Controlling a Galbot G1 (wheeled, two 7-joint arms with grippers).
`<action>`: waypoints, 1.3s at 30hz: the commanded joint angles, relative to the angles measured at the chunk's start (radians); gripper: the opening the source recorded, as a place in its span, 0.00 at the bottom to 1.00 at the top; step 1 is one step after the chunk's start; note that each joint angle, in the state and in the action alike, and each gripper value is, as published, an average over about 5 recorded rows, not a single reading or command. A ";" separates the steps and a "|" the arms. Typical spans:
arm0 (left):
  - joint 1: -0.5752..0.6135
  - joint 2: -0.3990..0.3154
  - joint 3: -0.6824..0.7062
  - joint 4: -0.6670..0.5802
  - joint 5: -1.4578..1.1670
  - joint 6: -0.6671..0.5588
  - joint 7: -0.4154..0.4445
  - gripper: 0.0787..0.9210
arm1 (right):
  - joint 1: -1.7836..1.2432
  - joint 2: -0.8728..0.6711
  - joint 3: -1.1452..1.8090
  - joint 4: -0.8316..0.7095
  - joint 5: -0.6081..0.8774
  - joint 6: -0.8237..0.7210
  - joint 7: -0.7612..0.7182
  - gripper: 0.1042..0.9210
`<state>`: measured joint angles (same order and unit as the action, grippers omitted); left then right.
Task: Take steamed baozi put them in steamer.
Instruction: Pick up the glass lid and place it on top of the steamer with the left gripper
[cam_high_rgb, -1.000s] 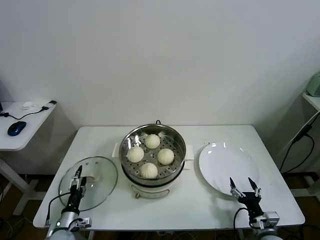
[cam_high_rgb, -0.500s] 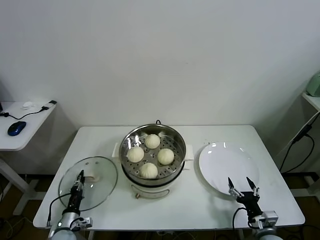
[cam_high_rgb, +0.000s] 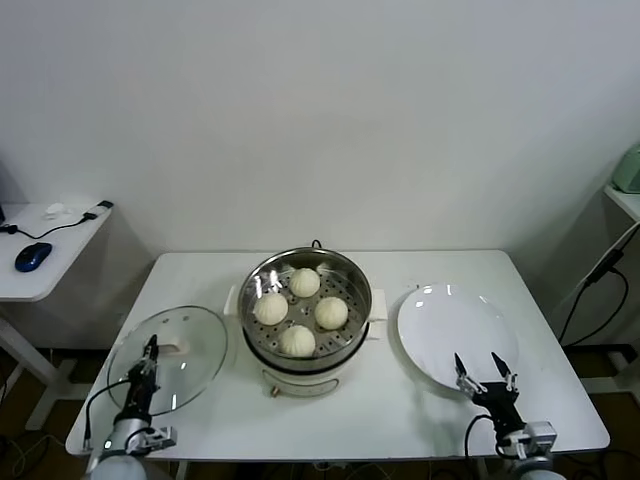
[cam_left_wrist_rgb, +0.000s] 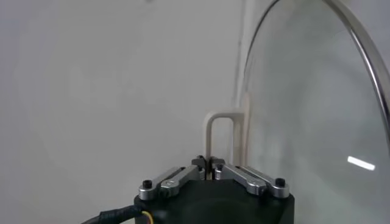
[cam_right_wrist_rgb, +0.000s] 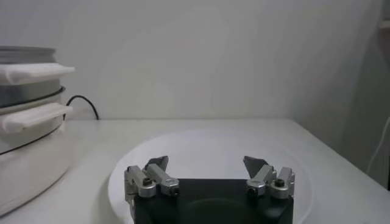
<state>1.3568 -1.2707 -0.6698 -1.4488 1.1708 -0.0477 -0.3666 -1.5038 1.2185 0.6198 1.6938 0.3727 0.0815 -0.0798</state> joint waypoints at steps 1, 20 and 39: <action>-0.013 -0.017 0.024 0.013 -0.022 0.006 -0.006 0.07 | 0.002 -0.002 0.005 0.016 -0.011 -0.003 0.005 0.88; 0.067 0.161 -0.130 -0.448 -0.251 0.117 0.334 0.07 | 0.014 0.003 -0.008 0.072 -0.110 -0.081 0.055 0.88; -0.090 0.025 0.468 -0.749 0.132 0.594 0.567 0.07 | 0.017 0.014 -0.027 0.020 -0.121 0.002 0.033 0.88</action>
<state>1.2506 -1.3013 -0.2201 -2.1021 1.3310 0.5048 0.1830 -1.4863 1.2305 0.5948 1.7280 0.2566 0.0594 -0.0448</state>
